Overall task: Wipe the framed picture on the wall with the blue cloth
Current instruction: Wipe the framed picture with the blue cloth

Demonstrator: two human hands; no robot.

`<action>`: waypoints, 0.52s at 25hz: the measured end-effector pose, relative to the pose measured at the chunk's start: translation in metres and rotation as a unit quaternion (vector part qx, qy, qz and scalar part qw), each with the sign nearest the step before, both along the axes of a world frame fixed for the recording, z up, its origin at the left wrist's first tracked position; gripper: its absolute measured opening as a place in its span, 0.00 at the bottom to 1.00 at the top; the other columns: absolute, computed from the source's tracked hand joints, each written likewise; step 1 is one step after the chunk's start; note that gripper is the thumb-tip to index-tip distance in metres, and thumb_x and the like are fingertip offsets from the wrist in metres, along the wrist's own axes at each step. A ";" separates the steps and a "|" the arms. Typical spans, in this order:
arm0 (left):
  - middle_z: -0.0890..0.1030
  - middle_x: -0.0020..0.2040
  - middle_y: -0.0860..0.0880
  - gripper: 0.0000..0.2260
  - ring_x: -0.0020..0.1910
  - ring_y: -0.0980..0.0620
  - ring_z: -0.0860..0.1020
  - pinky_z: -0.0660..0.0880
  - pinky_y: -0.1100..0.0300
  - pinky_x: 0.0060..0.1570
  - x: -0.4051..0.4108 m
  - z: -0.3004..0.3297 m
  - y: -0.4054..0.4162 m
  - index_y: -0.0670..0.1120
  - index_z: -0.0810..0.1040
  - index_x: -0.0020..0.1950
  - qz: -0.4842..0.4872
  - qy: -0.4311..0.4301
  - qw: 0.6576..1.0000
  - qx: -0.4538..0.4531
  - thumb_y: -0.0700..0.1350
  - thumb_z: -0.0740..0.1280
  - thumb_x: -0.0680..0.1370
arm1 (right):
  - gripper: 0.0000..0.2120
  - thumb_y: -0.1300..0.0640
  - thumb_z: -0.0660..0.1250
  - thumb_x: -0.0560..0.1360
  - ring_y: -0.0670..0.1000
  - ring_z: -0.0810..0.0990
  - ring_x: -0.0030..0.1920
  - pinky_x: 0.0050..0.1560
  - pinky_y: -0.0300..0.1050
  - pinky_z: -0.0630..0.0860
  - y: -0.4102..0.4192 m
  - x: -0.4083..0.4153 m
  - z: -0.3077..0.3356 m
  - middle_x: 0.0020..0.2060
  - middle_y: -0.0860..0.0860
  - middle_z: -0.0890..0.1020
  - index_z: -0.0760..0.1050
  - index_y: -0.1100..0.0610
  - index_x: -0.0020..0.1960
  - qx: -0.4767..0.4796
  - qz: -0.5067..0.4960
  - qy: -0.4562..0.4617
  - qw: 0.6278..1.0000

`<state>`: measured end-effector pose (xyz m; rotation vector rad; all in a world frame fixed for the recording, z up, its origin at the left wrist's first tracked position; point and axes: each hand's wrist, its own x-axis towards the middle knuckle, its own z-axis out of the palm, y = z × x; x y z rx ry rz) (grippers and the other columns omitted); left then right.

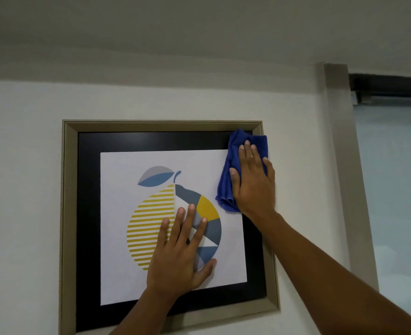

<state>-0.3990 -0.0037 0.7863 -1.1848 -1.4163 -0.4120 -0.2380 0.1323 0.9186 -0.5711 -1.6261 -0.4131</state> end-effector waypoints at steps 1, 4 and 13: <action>0.56 0.83 0.41 0.38 0.82 0.39 0.53 0.52 0.39 0.78 0.001 0.000 -0.001 0.48 0.61 0.81 0.000 0.000 1.000 0.002 0.69 0.59 0.77 | 0.28 0.47 0.49 0.83 0.53 0.56 0.79 0.77 0.53 0.53 0.004 0.004 -0.004 0.79 0.55 0.59 0.56 0.59 0.79 0.007 -0.016 -0.012 1.000; 0.56 0.83 0.40 0.39 0.82 0.39 0.53 0.54 0.38 0.78 0.001 0.000 0.000 0.47 0.61 0.81 0.002 0.004 1.000 0.006 0.68 0.60 0.77 | 0.29 0.47 0.48 0.82 0.53 0.55 0.79 0.77 0.54 0.53 0.008 0.008 -0.029 0.79 0.55 0.59 0.55 0.60 0.79 -0.005 -0.020 -0.004 1.000; 0.54 0.83 0.39 0.39 0.83 0.38 0.51 0.52 0.37 0.79 -0.003 -0.001 0.003 0.47 0.57 0.82 0.022 0.022 0.999 0.012 0.69 0.55 0.78 | 0.30 0.45 0.50 0.81 0.54 0.56 0.78 0.76 0.53 0.53 0.000 0.011 -0.206 0.78 0.55 0.60 0.57 0.60 0.78 -0.068 0.000 -0.044 0.997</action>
